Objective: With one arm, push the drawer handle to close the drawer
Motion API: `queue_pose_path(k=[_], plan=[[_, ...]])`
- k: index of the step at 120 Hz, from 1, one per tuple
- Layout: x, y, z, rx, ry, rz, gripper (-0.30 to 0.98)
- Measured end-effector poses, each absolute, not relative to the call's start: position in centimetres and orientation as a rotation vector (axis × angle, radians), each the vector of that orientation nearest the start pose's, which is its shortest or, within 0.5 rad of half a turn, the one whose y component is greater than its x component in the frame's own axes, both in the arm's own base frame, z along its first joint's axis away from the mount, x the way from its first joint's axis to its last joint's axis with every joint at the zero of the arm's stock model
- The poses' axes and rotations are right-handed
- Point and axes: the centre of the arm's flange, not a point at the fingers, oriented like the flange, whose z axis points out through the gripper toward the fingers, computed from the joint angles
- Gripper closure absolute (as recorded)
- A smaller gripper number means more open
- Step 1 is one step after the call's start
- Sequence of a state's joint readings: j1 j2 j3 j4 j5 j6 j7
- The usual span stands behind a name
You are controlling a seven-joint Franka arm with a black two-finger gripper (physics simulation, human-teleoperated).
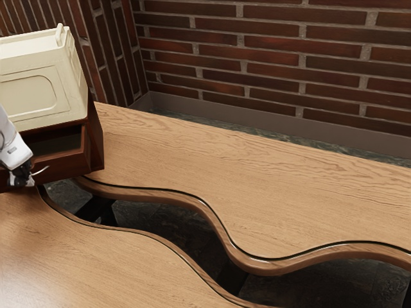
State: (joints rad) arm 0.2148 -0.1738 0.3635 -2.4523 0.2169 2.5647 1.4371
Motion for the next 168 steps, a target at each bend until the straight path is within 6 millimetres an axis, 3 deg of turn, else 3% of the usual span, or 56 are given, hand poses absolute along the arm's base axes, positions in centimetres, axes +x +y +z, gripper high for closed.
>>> queue_pose_path(k=[64, 168], plan=[[41.9, 29.3, 39.3, -2.454, 1.390, -0.126, 0.79], [47.3, 32.8, 39.5, -2.425, 1.412, -0.180, 0.79]])
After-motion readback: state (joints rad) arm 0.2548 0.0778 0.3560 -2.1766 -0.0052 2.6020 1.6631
